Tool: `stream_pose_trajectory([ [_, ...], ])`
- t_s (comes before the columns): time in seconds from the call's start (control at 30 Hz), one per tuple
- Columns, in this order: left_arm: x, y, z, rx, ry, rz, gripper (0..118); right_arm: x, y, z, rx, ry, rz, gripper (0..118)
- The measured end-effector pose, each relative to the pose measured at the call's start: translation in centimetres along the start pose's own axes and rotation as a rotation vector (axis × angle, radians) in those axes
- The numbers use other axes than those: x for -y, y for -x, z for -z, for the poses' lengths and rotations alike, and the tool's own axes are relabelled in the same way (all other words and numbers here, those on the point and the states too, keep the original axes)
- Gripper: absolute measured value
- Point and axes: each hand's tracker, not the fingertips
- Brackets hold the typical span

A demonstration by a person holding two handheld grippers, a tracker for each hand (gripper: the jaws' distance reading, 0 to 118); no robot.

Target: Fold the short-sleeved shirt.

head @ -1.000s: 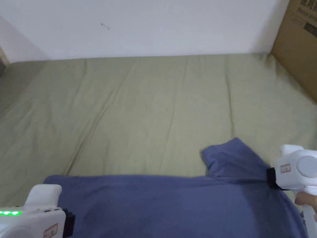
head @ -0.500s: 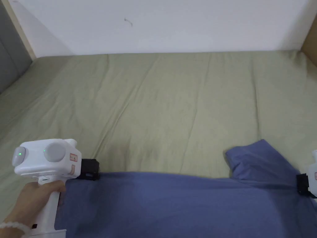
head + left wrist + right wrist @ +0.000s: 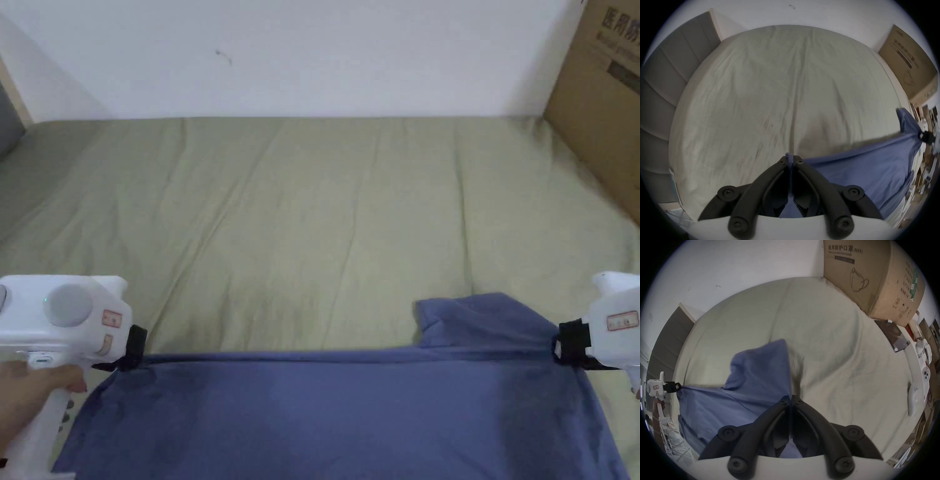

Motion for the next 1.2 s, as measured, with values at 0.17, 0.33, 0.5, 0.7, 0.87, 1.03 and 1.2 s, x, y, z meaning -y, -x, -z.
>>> stream_pose_trajectory([
  [0.17, 3.7, 1.1, -6.2, 0.020, -0.102, -0.016, 3, 3.1, 0.6, -6.7, -0.033, 0.041, 0.022, 1],
  [0.33, 8.4, 2.4, -11.8, 0.035, -0.154, -0.010, 3, 7.9, -0.1, -13.2, -0.093, -0.002, 0.052, 1],
  [0.5, 14.5, 2.9, -14.1, 0.055, -0.155, -0.038, 3, 15.0, -1.3, -15.8, -0.124, 0.020, 0.069, 1],
  [0.7, 20.8, 2.5, -11.8, -0.001, -0.023, -0.033, 6, 22.7, -2.0, -13.6, -0.091, 0.107, 0.083, 1],
  [0.87, 23.7, 1.7, -10.8, -0.122, 0.006, -0.018, 102, 25.6, -0.3, -12.6, 0.061, 0.118, -0.067, 83],
  [1.03, 23.7, 1.7, -13.0, -0.089, -0.015, -0.068, 103, 24.9, 0.3, -13.8, -0.006, 0.069, -0.064, 83],
  [1.2, 23.0, -0.6, -15.2, -0.022, -0.094, -0.067, 19, 23.0, 4.4, -15.8, -0.111, -0.086, -0.084, 35],
])
